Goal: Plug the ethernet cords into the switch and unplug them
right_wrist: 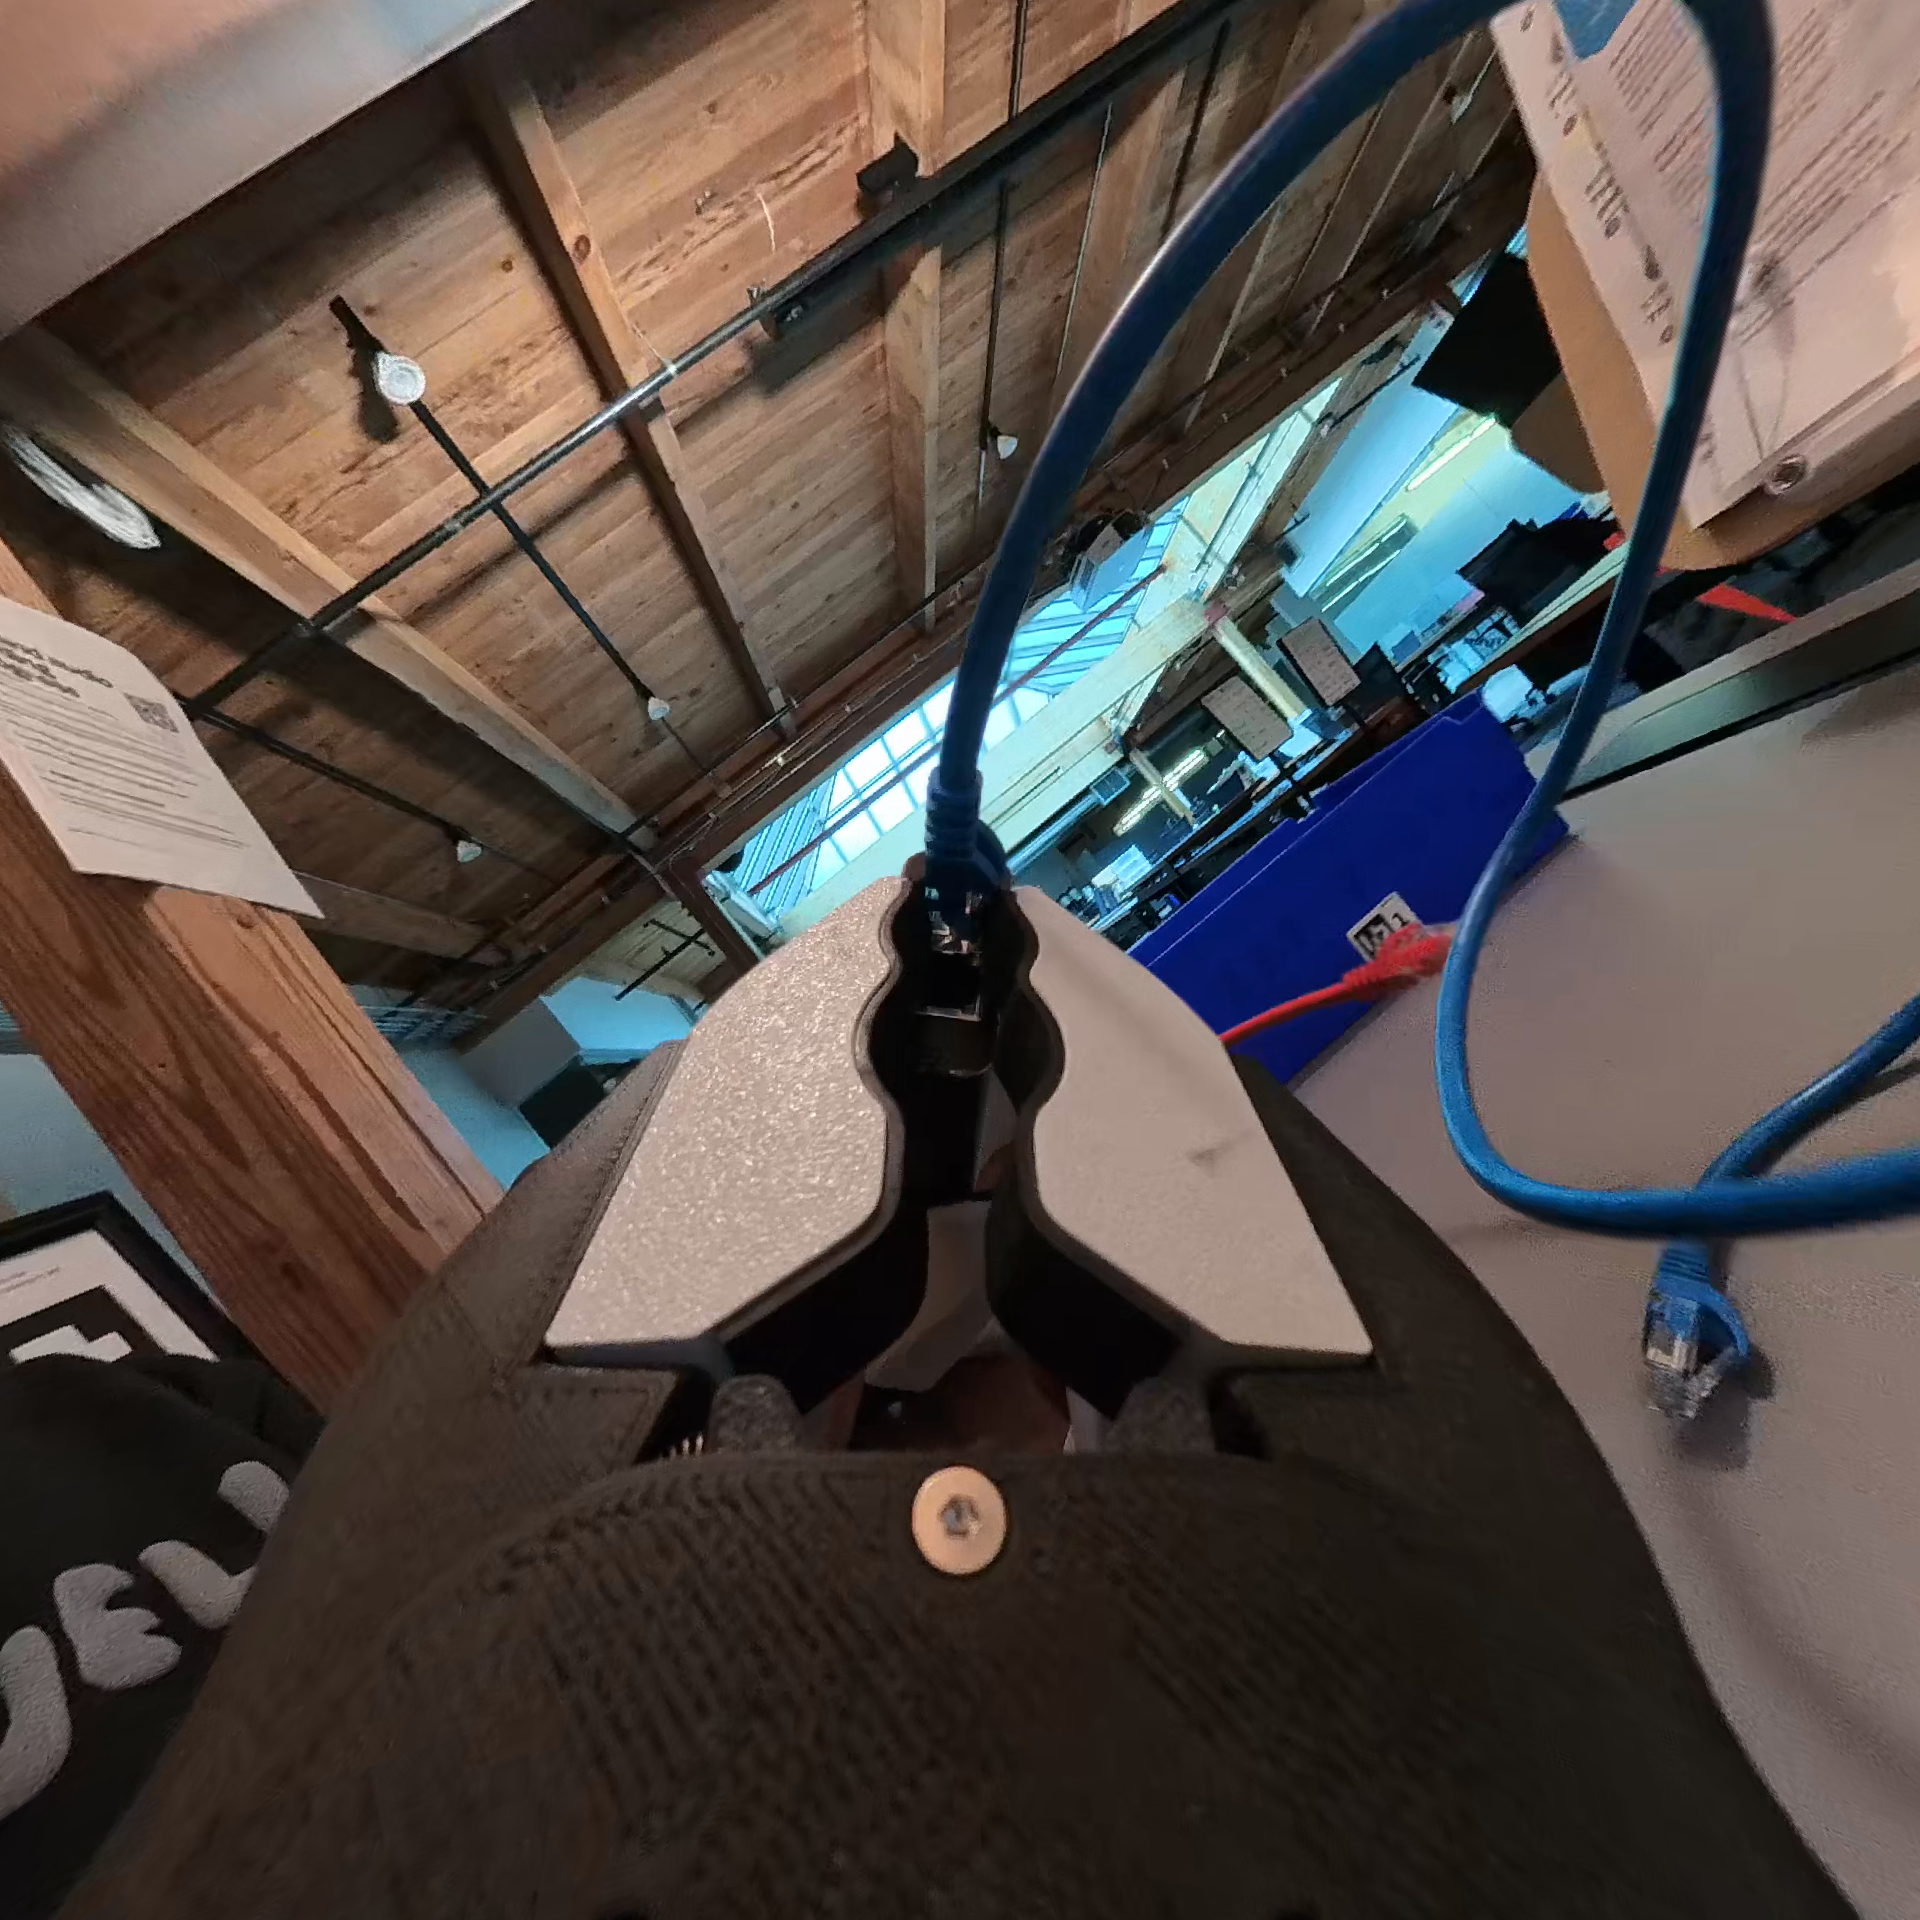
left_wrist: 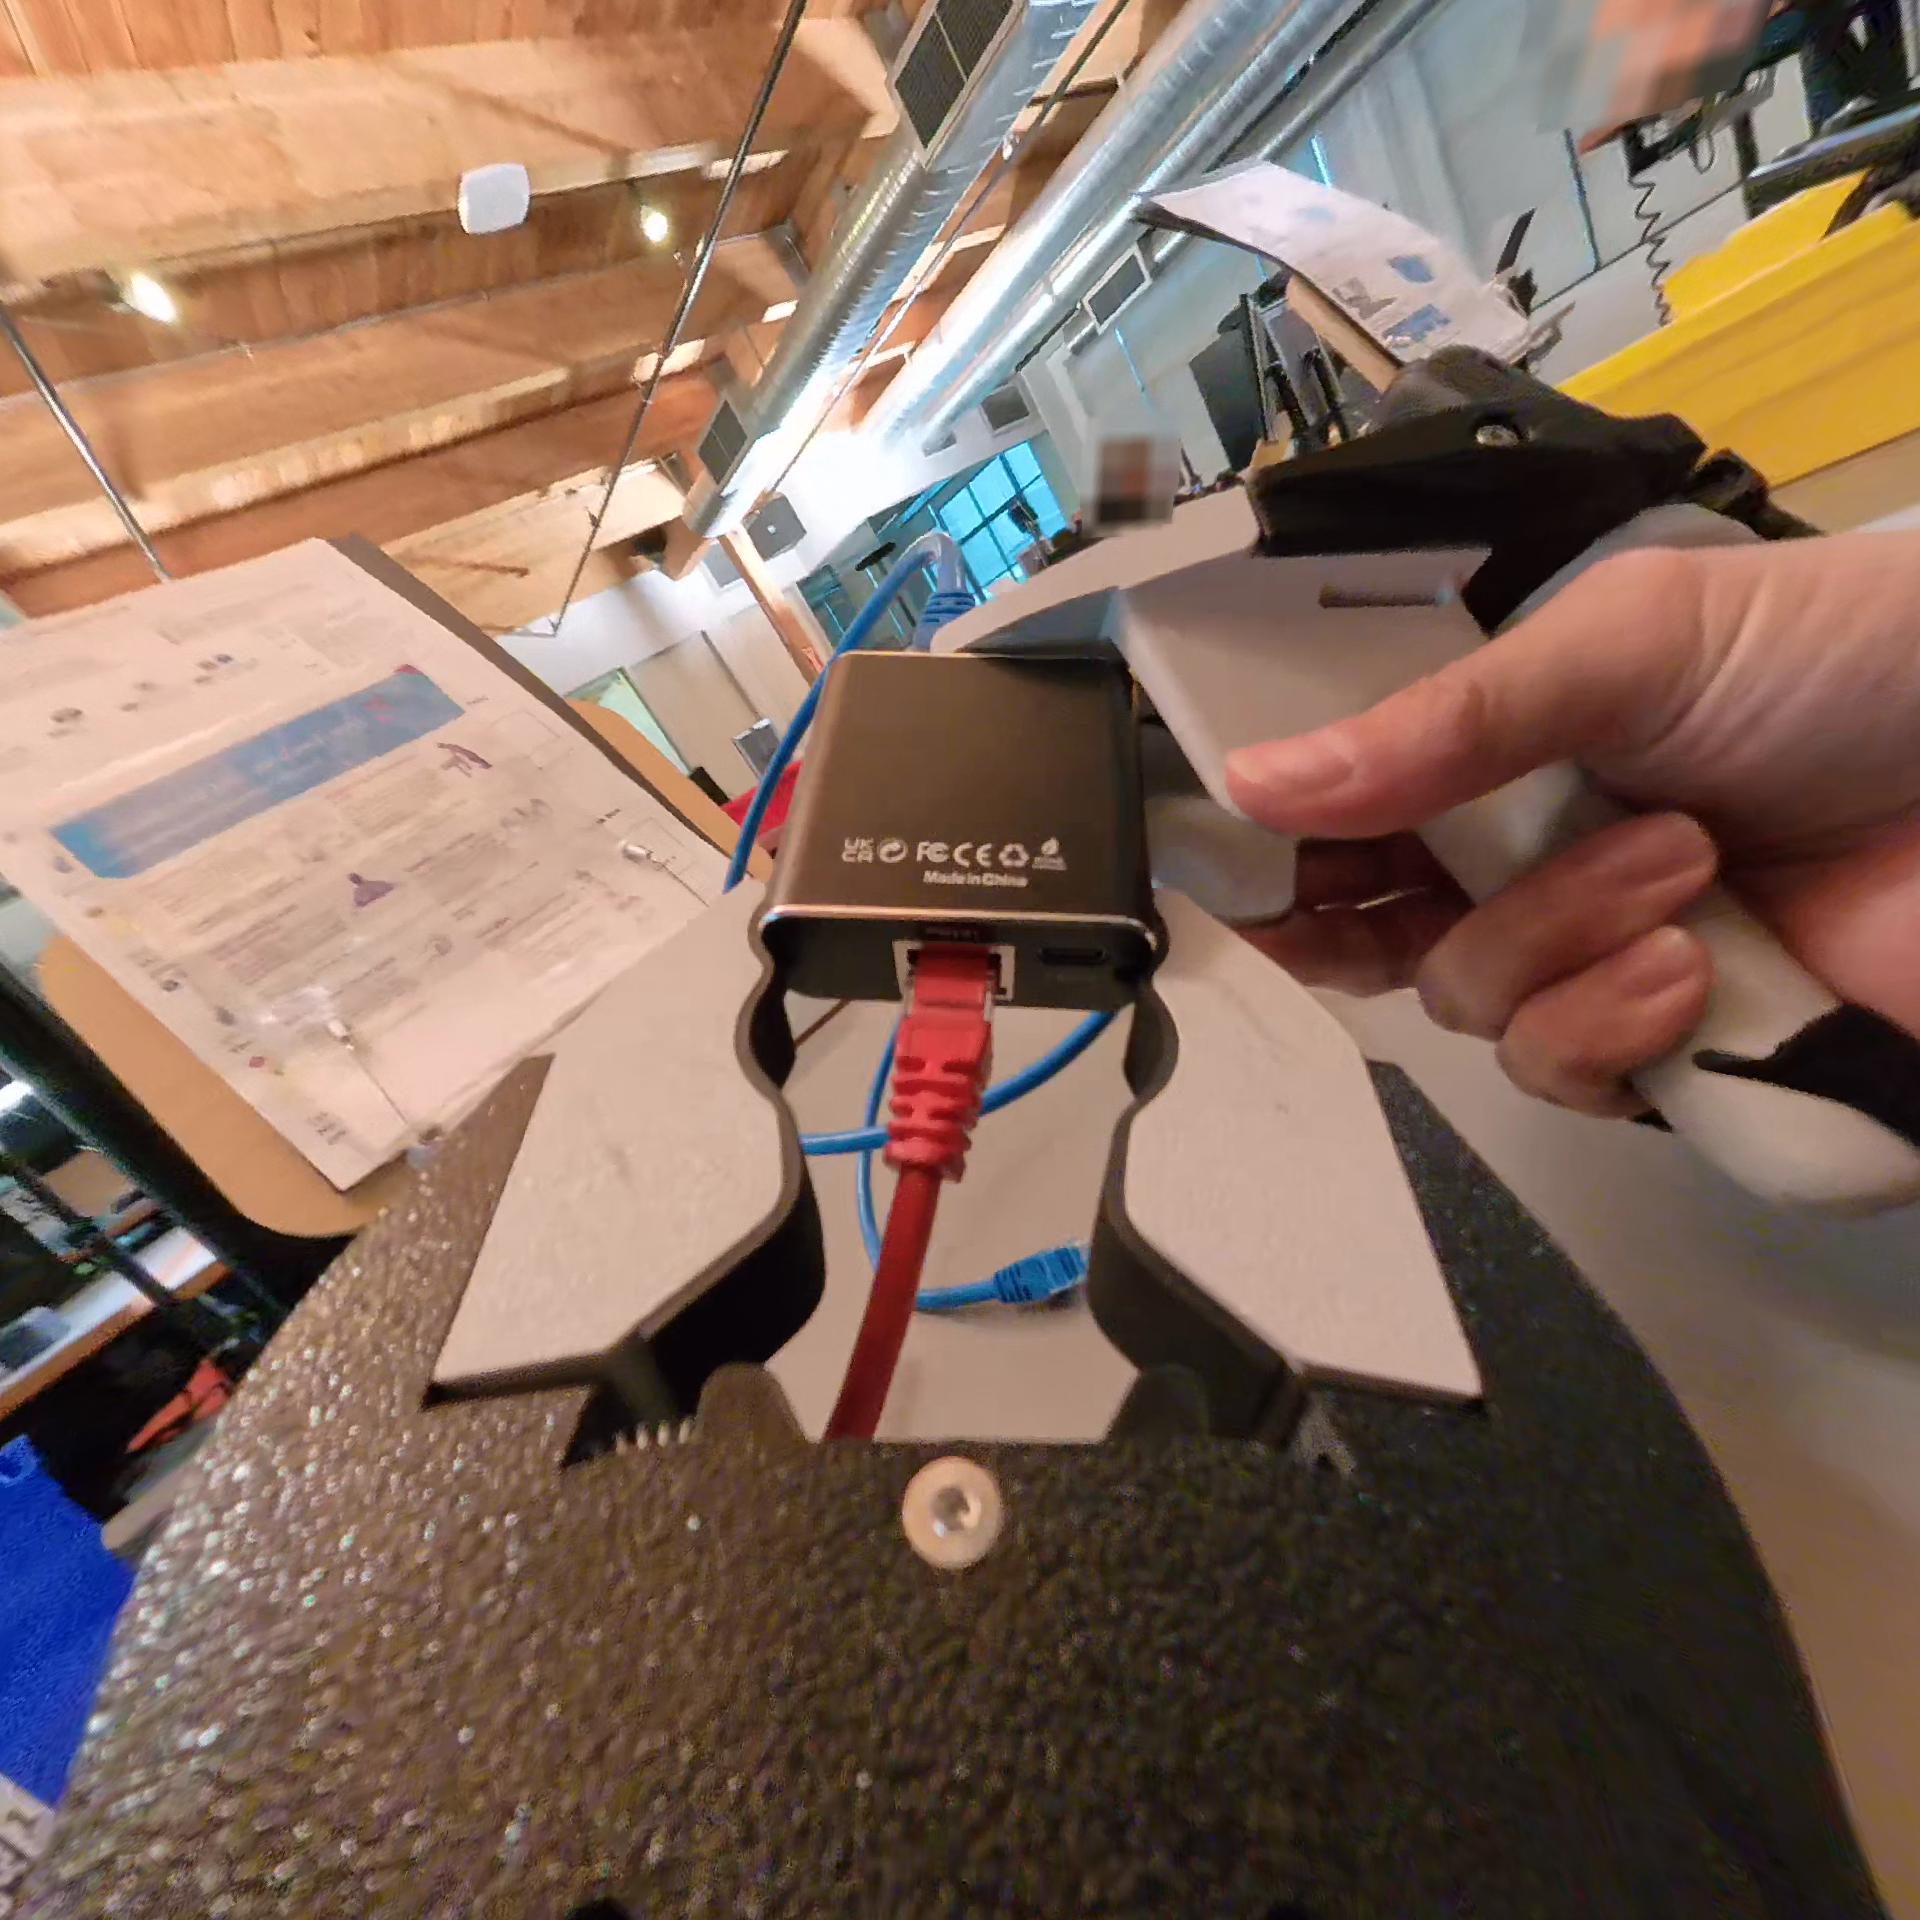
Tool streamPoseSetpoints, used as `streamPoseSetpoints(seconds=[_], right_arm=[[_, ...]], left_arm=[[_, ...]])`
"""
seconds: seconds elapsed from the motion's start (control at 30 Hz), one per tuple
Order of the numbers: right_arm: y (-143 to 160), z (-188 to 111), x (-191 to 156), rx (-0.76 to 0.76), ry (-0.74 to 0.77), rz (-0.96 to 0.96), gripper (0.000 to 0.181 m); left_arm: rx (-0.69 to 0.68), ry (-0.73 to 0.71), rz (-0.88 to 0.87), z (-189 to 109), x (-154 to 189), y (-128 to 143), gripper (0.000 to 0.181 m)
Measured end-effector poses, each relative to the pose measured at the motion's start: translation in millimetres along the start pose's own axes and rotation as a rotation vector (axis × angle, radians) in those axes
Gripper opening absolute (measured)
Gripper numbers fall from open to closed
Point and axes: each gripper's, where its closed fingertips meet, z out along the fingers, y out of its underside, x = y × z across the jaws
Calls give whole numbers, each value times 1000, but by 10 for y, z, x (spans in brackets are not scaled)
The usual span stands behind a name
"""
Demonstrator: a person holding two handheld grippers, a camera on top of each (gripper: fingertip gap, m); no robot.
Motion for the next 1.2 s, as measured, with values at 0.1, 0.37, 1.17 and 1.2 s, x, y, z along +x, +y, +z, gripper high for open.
streamPoseSetpoints(seconds=[0.1, 0.37, 1.17, 1.2], right_arm=[[5, 18, 47, 14, 4, 7, 13], [25, 99, 55, 16, -18, -12, 13], [44, 144, 93, -32, 21, 70, 26], [42, 147, 96, -28, 25, 79, 23]], left_arm=[[-1, 4, -62, 6, -4, 31, 62], [-19, -65, 69, -14, -106, 64, 62], [-25, -21, -55, -12, -100, 123, 62], [-22, -21, -53, -14, -101, 119, 62]])
